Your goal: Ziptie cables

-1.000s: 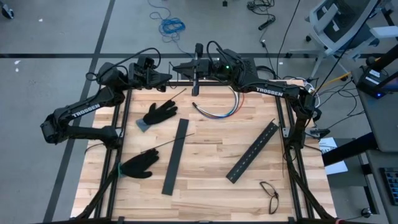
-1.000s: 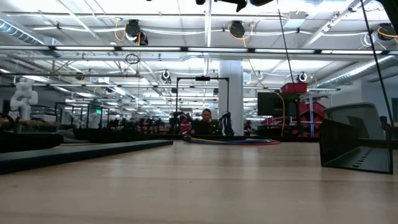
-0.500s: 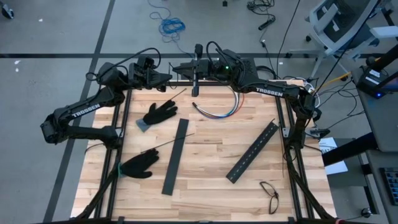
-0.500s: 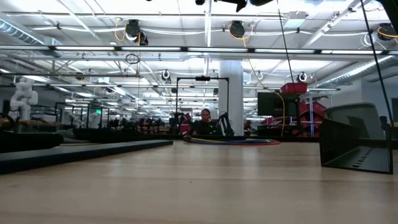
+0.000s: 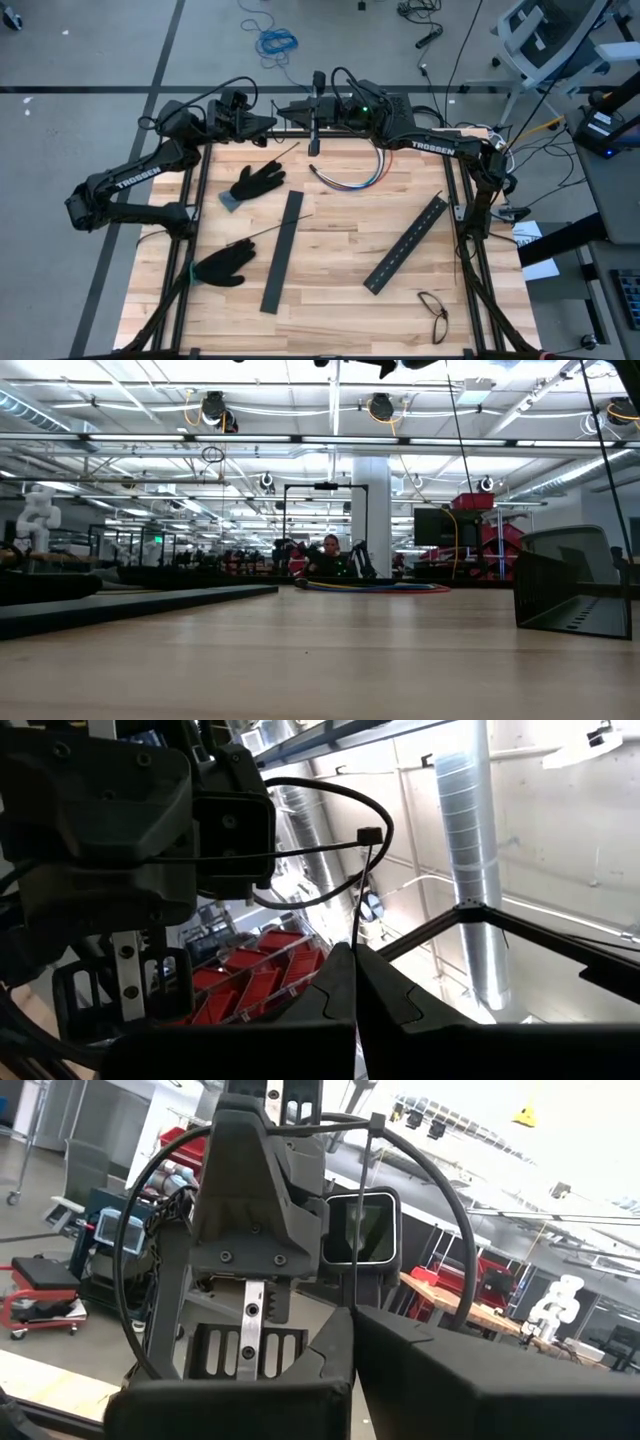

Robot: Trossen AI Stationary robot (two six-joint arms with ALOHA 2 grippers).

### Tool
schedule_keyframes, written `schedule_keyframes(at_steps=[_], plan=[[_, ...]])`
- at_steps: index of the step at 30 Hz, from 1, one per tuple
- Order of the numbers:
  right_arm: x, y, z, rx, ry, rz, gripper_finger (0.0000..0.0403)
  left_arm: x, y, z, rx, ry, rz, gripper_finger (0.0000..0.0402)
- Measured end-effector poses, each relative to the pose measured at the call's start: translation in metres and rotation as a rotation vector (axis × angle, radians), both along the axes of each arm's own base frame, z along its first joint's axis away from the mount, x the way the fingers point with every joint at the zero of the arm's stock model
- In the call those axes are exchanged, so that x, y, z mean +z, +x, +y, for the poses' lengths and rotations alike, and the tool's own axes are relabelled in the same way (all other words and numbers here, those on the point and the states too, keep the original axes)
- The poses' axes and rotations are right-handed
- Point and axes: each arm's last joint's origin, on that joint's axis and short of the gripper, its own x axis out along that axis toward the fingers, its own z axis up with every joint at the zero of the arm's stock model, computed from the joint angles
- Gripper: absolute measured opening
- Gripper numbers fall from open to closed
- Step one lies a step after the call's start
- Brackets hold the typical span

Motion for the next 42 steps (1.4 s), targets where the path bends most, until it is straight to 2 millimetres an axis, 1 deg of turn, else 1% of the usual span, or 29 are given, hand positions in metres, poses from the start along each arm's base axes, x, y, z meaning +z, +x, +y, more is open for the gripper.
schedule_keyframes(at_steps=[6,11,19,26,38,42], plan=[[-0.0006,0.0005,0.0011,-0.008,-0.044,0.005,0.0000,0.0001,0.0000,0.0000,-0.011,-0.025,0.003,0.0000],[-0.0048,0.0014,0.0009,-0.014,-0.066,0.047,0.0000,0.0002,-0.0001,0.0001,-0.025,-0.062,0.007,0.0000],[-0.0048,0.0019,0.0020,-0.023,-0.105,0.046,0.0000,0.0004,-0.0002,-0.0002,-0.037,-0.091,0.009,0.0000],[-0.0048,0.0016,0.0011,-0.036,-0.140,0.046,0.0000,0.0014,0.0001,-0.0049,-0.067,-0.113,0.011,0.0000],[-0.0071,0.0020,0.0008,-0.043,-0.156,0.069,0.0000,0.0006,-0.0010,-0.0070,-0.116,-0.154,0.046,0.0000],[-0.0027,-0.0020,-0.0019,-0.122,-0.185,0.064,0.0000,0.0005,-0.0010,-0.0082,-0.124,-0.146,0.049,0.0000]])
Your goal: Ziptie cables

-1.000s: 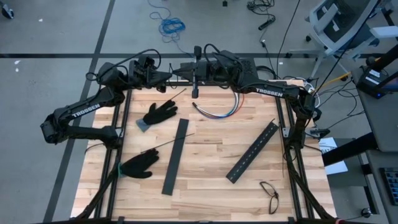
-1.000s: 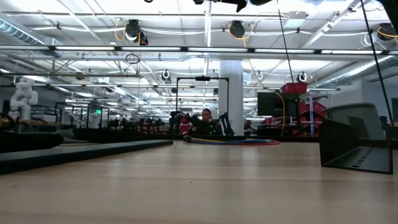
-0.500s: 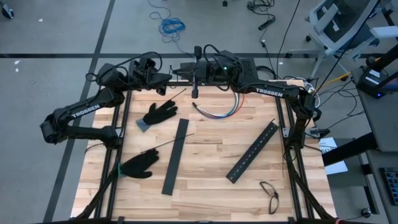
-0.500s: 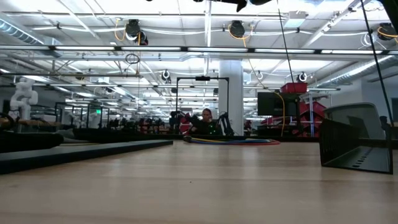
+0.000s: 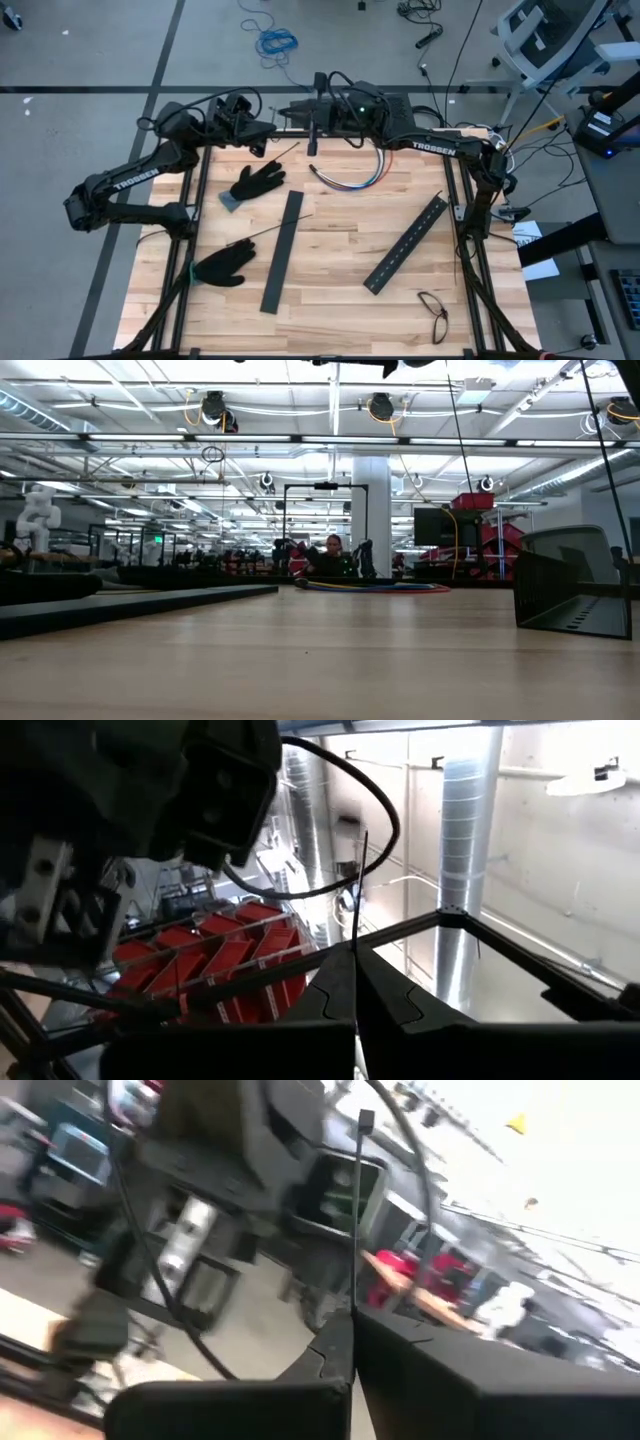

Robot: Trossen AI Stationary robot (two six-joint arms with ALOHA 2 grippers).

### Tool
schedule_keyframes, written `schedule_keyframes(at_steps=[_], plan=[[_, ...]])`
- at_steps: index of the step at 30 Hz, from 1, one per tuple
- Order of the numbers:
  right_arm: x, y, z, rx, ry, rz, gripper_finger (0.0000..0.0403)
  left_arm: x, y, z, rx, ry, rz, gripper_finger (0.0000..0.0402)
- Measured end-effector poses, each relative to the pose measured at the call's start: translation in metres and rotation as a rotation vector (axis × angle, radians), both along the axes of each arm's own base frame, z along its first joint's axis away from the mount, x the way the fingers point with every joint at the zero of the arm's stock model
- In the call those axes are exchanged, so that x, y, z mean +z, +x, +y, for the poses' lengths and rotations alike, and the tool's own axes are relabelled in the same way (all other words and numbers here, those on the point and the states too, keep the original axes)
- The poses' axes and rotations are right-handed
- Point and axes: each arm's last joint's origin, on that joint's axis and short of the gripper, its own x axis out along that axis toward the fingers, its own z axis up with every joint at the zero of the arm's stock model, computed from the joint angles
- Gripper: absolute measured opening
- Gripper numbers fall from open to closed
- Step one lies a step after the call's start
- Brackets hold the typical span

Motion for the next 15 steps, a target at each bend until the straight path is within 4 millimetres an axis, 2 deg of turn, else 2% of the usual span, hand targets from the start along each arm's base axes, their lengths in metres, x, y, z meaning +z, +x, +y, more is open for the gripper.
schedule_keyframes(at_steps=[6,15], plan=[[0.013,-0.013,-0.002,0.001,0.022,-0.015,0.0000,-0.002,0.000,0.001,0.019,0.024,0.017,0.0000],[0.010,-0.014,0.001,0.045,0.060,0.035,0.0000,-0.004,0.001,0.002,0.026,0.038,0.036,0.0000]])
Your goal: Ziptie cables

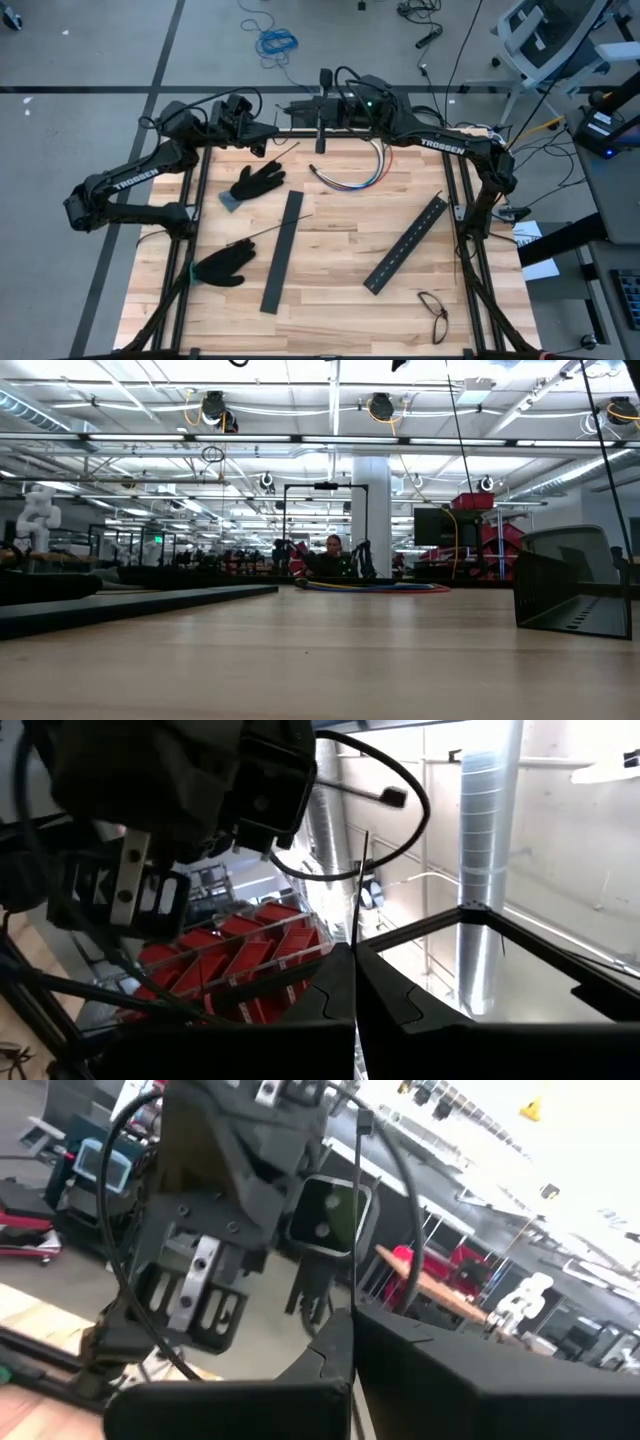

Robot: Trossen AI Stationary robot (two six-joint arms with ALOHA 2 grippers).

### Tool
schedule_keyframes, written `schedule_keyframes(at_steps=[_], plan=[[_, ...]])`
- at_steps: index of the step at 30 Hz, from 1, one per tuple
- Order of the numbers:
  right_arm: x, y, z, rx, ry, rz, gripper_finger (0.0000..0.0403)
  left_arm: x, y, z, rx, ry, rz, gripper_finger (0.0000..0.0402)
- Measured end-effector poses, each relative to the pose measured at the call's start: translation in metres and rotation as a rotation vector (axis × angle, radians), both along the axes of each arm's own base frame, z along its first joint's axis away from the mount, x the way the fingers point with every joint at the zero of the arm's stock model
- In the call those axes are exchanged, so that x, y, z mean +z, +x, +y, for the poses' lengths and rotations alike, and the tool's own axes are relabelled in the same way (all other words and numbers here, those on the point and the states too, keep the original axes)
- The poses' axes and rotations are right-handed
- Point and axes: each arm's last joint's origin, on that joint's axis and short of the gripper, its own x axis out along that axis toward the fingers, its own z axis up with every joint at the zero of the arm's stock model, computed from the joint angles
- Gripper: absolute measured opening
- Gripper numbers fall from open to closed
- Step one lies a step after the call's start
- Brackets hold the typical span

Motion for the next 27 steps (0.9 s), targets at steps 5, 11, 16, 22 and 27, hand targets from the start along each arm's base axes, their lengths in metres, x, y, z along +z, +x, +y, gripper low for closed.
schedule_keyframes(at_steps=[5,11,16,22,27], plan=[[-0.0023,0.0000,-0.0007,-0.001,0.031,0.022,0.0000,0.0023,-0.0018,-0.0012,0.002,0.027,-0.021,0.0000],[-0.0021,0.0000,-0.0007,-0.001,0.032,0.020,0.0000,0.0018,-0.0015,-0.0011,0.005,0.036,-0.018,0.0000],[-0.0015,0.0000,-0.0007,0.000,0.033,0.014,0.0000,0.0014,-0.0014,-0.0010,0.003,0.036,-0.015,0.0000],[0.0001,-0.0002,-0.0005,0.002,0.040,-0.002,0.0000,0.0007,-0.0015,0.0005,0.019,0.037,-0.010,0.0000],[-0.0003,0.0001,0.0000,0.007,0.041,0.000,0.0000,0.0008,-0.0033,0.0041,0.047,0.049,-0.013,0.0000]])
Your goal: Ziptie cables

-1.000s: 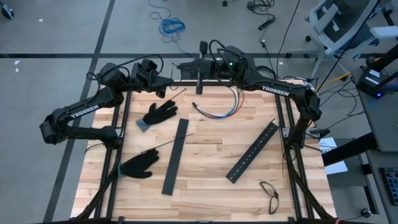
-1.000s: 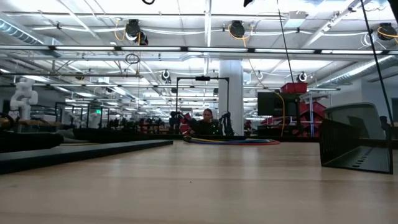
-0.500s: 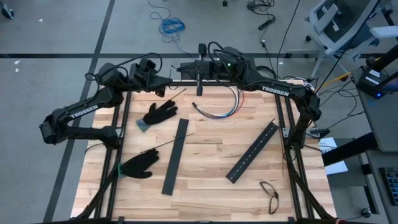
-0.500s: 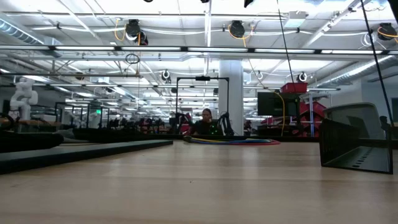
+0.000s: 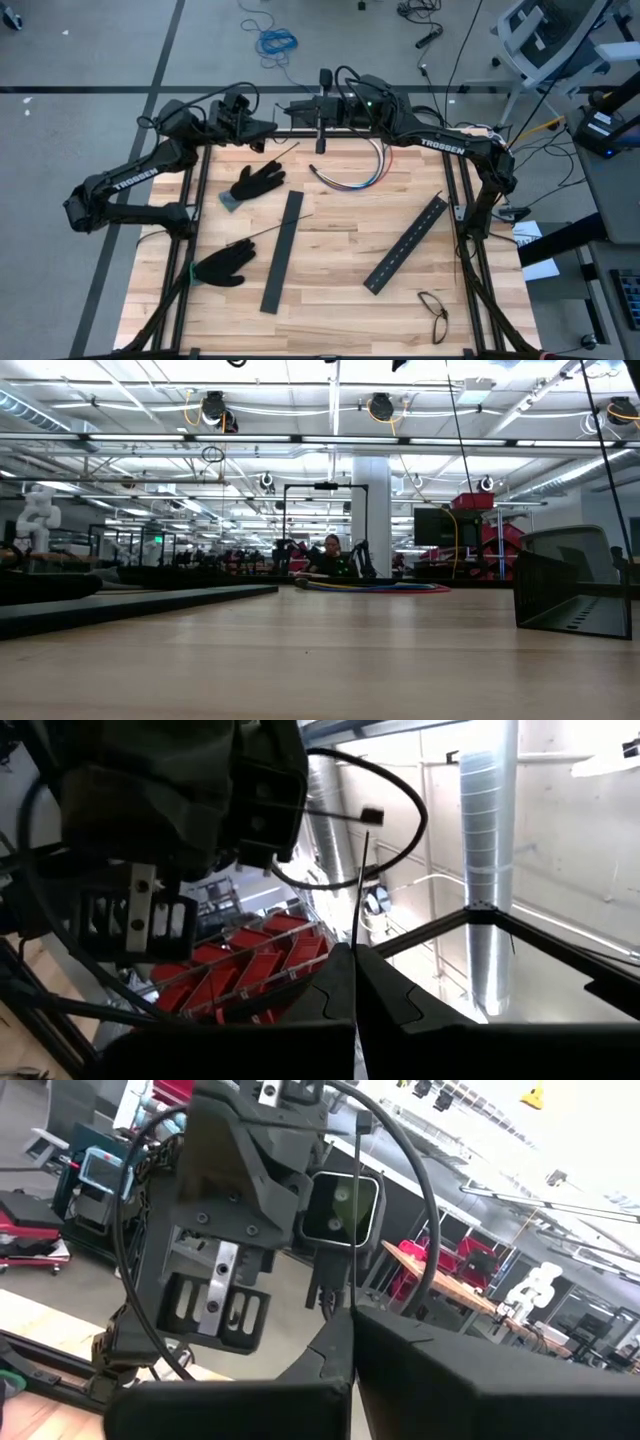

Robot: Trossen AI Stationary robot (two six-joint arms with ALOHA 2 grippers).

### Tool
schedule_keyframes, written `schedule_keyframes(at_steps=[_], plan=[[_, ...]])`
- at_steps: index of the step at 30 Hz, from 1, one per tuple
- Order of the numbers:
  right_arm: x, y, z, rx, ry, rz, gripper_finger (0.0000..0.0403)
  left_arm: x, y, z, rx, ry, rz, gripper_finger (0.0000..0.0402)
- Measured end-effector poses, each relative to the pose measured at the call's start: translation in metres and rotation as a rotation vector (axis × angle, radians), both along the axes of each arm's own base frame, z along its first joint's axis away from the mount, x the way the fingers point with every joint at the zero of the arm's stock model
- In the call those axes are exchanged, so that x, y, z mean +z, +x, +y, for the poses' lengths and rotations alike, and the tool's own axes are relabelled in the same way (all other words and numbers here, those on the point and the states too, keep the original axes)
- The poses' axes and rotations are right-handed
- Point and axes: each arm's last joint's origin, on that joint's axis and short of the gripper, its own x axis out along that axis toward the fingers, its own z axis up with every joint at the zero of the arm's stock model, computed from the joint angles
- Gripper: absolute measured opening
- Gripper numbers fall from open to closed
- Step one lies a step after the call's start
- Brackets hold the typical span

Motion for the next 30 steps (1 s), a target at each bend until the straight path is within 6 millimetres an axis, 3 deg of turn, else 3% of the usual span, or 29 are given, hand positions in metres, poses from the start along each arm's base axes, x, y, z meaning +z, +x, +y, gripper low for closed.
schedule_keyframes(at_steps=[30], plan=[[0.0008,-0.0001,0.0001,0.000,0.024,-0.009,0.0000,0.0020,0.0012,-0.0027,-0.012,-0.006,-0.023,0.0000]])
